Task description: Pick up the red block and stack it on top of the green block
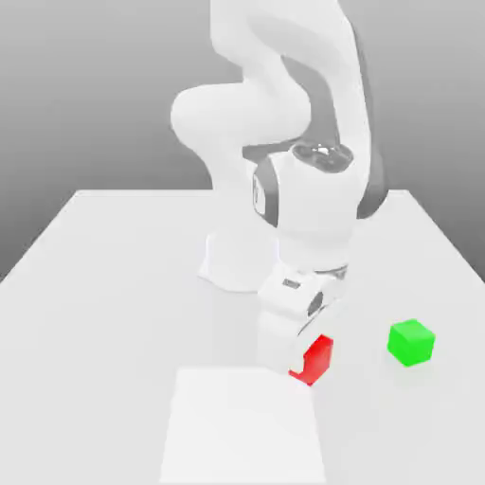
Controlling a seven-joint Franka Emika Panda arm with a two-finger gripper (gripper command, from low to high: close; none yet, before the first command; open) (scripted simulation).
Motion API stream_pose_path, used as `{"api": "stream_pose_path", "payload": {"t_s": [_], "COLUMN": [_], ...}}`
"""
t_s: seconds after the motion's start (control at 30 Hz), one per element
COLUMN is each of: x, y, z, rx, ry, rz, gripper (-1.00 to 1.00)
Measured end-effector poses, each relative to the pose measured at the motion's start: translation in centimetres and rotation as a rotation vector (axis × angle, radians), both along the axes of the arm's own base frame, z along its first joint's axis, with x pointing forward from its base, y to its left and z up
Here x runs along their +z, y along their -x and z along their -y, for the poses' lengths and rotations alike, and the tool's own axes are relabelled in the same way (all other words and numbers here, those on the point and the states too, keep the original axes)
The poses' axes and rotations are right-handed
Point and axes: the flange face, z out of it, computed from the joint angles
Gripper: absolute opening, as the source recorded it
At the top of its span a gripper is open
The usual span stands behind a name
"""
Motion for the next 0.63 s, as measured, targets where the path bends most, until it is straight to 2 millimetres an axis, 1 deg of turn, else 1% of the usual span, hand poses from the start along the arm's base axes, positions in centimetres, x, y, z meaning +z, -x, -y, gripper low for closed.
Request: {"api": "stream_pose_path", "payload": {"t_s": [0.03, 0.1, 0.2, 0.3, 0.37, 0.5, 0.53, 0.63], "x": [0.4, 1.1, 2.2, 3.3, 2.3, -1.5, -2.4, -2.4], "y": [0.9, 2.5, 5.2, 8.8, 9.8, 10.1, 10.1, 10.1], "z": [-2.9, -6.7, -11.4, -16.0, -17.1, -17.4, -17.4, -17.4], "rx": [0.079, 0.185, 0.325, 0.478, 0.516, 0.529, 0.528, 0.528], "ry": [-0.002, -0.005, -0.005, 0.000, 0.003, 0.004, 0.004, 0.004], "rz": [-0.001, -0.003, -0.004, -0.001, 0.001, 0.001, 0.002, 0.002], "gripper": [-1.00, -1.00, -1.00, -1.00, -1.00, -1.00, 1.00, 1.00]}}
